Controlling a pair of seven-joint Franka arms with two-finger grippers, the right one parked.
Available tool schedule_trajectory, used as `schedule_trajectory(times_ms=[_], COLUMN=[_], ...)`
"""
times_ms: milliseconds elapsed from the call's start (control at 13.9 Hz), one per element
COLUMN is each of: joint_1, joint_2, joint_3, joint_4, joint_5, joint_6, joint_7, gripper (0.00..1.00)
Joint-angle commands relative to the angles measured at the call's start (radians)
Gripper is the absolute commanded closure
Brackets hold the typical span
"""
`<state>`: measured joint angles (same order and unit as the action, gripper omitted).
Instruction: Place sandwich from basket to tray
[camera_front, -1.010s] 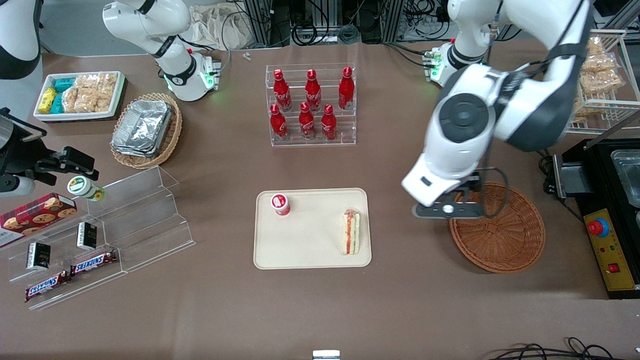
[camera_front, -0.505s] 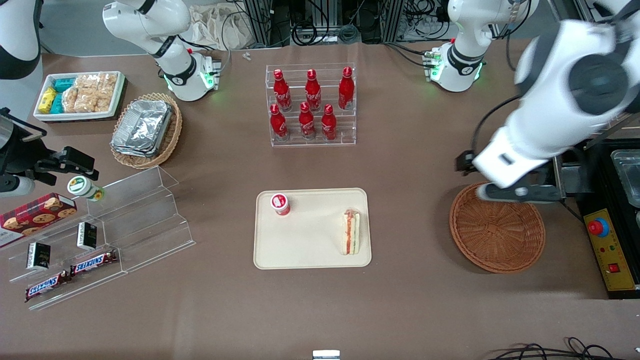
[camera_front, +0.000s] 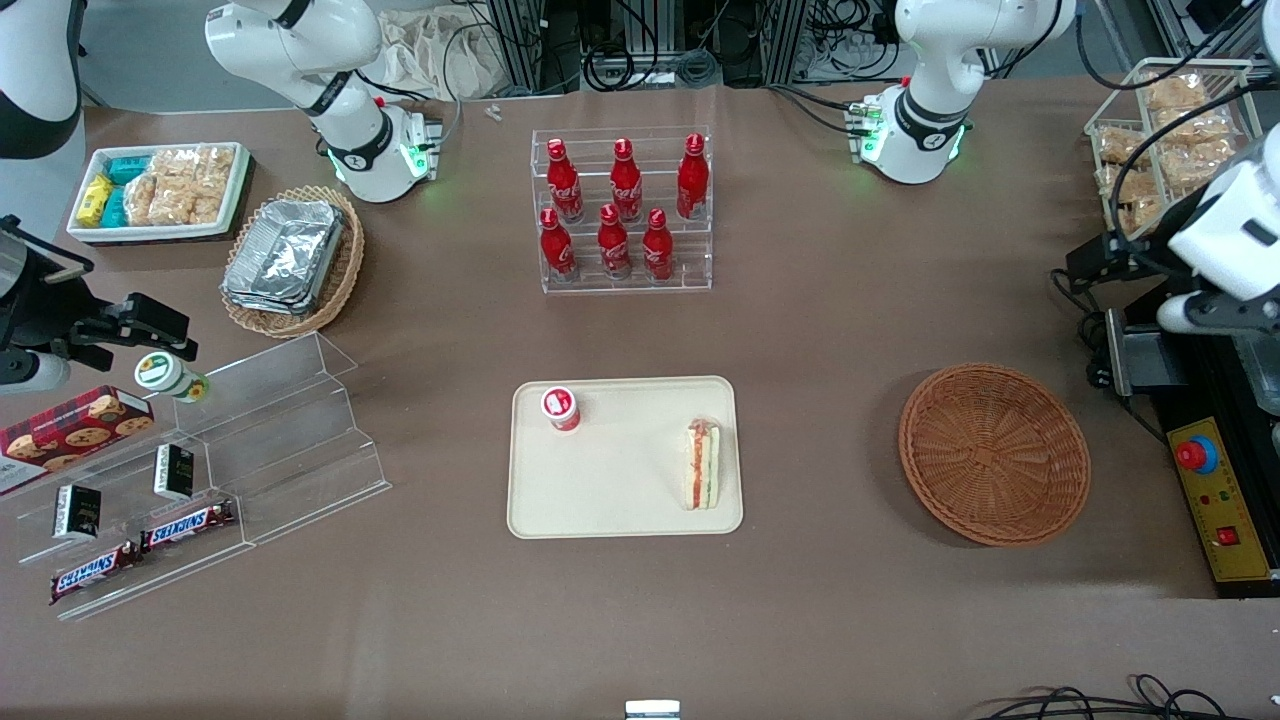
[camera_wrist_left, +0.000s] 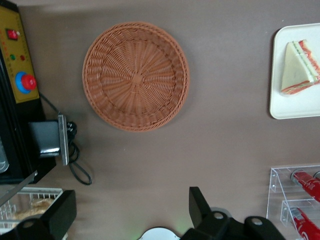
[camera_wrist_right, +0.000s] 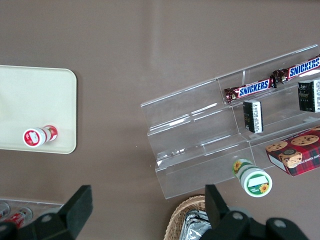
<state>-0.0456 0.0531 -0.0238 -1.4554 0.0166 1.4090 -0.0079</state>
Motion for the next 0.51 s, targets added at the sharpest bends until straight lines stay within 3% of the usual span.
schedule_trajectory(times_ms=[0,433], joint_1=[-0.019,-0.019], joint_2=[-0.085,-0.095], joint_3=[0.021,0.021], joint_4=[-0.098,-0.095], joint_5=[-0.012,-0.061], joint_6=[0.001,-0.001], joint_7=[0.005,-0.017], gripper=[0.0,0.0])
